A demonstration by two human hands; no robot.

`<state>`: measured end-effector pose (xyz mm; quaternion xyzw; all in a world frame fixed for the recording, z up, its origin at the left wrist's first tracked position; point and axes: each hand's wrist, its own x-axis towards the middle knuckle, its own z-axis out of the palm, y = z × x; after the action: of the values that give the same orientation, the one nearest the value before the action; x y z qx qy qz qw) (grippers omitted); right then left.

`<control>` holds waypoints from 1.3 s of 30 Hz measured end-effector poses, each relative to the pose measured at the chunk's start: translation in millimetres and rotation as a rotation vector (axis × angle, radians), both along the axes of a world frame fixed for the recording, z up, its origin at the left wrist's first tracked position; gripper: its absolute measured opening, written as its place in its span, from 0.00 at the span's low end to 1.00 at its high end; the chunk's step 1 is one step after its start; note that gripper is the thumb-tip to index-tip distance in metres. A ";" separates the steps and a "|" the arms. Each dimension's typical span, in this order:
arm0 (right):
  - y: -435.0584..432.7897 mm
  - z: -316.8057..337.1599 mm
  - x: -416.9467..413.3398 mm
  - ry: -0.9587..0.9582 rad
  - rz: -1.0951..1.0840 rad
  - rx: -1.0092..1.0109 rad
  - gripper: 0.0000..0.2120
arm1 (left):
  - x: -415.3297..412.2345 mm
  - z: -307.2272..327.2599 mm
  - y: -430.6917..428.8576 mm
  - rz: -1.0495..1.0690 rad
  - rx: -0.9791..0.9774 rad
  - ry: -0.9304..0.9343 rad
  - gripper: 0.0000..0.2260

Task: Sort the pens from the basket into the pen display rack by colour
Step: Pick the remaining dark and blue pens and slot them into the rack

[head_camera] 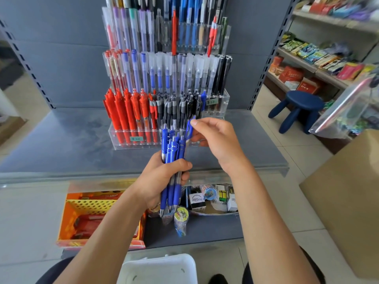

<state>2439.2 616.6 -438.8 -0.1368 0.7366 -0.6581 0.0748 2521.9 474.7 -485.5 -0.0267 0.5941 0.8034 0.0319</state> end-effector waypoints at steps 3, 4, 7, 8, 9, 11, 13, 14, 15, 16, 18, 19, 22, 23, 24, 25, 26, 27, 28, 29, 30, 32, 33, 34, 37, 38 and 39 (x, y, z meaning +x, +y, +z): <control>4.8 1.1 -2.2 -0.027 0.024 0.010 0.07 | 0.0 -2.6 0.4 -0.004 0.000 -0.033 0.14; 6.4 1.1 -1.9 -0.040 0.071 0.030 0.08 | -0.6 -3.4 0.3 -0.001 0.009 -0.040 0.14; 9.5 1.7 -2.4 -0.053 0.177 0.077 0.12 | -1.8 -3.3 0.1 -0.004 0.025 -0.049 0.14; 9.7 2.1 -3.2 -0.043 0.180 0.074 0.12 | -2.0 -3.3 0.3 -0.001 0.031 -0.051 0.14; 9.4 2.3 -4.0 -0.032 0.172 0.062 0.12 | -2.2 -3.1 0.7 0.006 0.039 -0.055 0.14; 7.3 2.8 -5.1 -0.017 0.136 0.015 0.11 | -2.3 -3.0 1.3 0.026 0.049 -0.064 0.13; 5.7 3.6 -7.3 -0.003 0.073 -0.065 0.10 | -1.6 -3.5 1.3 0.026 0.029 -0.066 0.12; 5.9 4.4 -9.4 0.017 0.037 -0.094 0.10 | -1.4 -4.1 0.8 0.022 0.015 -0.063 0.12; 6.9 5.6 -11.3 0.047 0.005 -0.111 0.10 | -1.1 -4.5 0.6 0.018 0.007 -0.061 0.13; 8.2 7.1 -13.0 0.083 -0.024 -0.120 0.09 | -1.3 -4.9 -0.3 0.017 0.006 -0.061 0.14; 11.6 10.6 -15.0 0.159 -0.080 -0.143 0.10 | -1.9 -5.1 -0.8 0.016 0.009 -0.066 0.15; 12.9 12.5 -15.7 0.206 -0.113 -0.162 0.09 | -2.2 -5.0 -0.8 0.015 0.012 -0.068 0.15; 15.1 15.4 -18.6 0.377 -0.241 -0.204 0.10 | -2.0 -5.6 -0.8 0.008 0.032 -0.066 0.15; 15.2 15.7 -20.2 0.425 -0.277 -0.214 0.10 | -2.2 -5.7 -0.8 0.004 0.034 -0.062 0.15; 14.9 15.1 -21.9 0.461 -0.303 -0.223 0.10 | -2.1 -6.0 -1.2 0.000 0.035 -0.057 0.15; 14.5 14.0 -23.7 0.484 -0.320 -0.227 0.10 | -2.2 -6.0 -1.2 -0.005 0.038 -0.052 0.15; 13.8 12.6 -25.3 0.499 -0.330 -0.220 0.10 | -2.4 -6.0 -1.5 -0.008 0.042 -0.049 0.15; 12.8 10.9 -27.3 0.510 -0.335 -0.198 0.10 | -2.6 -6.1 -1.6 -0.010 0.043 -0.048 0.15; 12.1 8.8 -29.1 0.516 -0.335 -0.164 0.10 | -2.8 -6.0 -1.7 -0.010 0.044 -0.048 0.16; 11.4 6.5 -31.0 0.515 -0.329 -0.129 0.10 | -2.8 -6.2 -1.6 -0.009 0.046 -0.049 0.16; 10.9 4.4 -32.7 0.506 -0.320 -0.097 0.11 | -3.1 -6.5 -1.6 -0.008 0.047 -0.049 0.16; 9.8 2.6 -35.1 0.491 -0.302 -0.053 0.11 | -3.5 -6.5 -1.5 -0.008 0.044 -0.049 0.16; 9.6 2.7 -36.2 0.495 -0.299 -0.039 0.11 | -3.7 -6.6 -1.3 -0.009 0.043 -0.048 0.16; 8.7 3.3 -36.8 0.505 -0.298 -0.028 0.10 | -3.7 -6.7 -1.5 -0.010 0.043 -0.047 0.16; 6.5 3.6 -40.2 0.525 -0.315 0.023 0.09 | -3.6 -6.9 -1.8 -0.015 0.049 -0.047 0.16; 5.3 1.9 -41.1 0.522 -0.322 0.059 0.08 | -3.6 -7.0 -1.9 -0.016 0.048 -0.047 0.17; 3.7 -0.8 -42.0 0.512 -0.323 0.095 0.08 | -3.7 -7.1 -2.1 -0.016 0.046 -0.047 0.17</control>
<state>2397.2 620.3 -439.5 -0.1755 0.7736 -0.5705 -0.2127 2518.1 472.6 -492.6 -0.0399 0.5748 0.8156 0.0529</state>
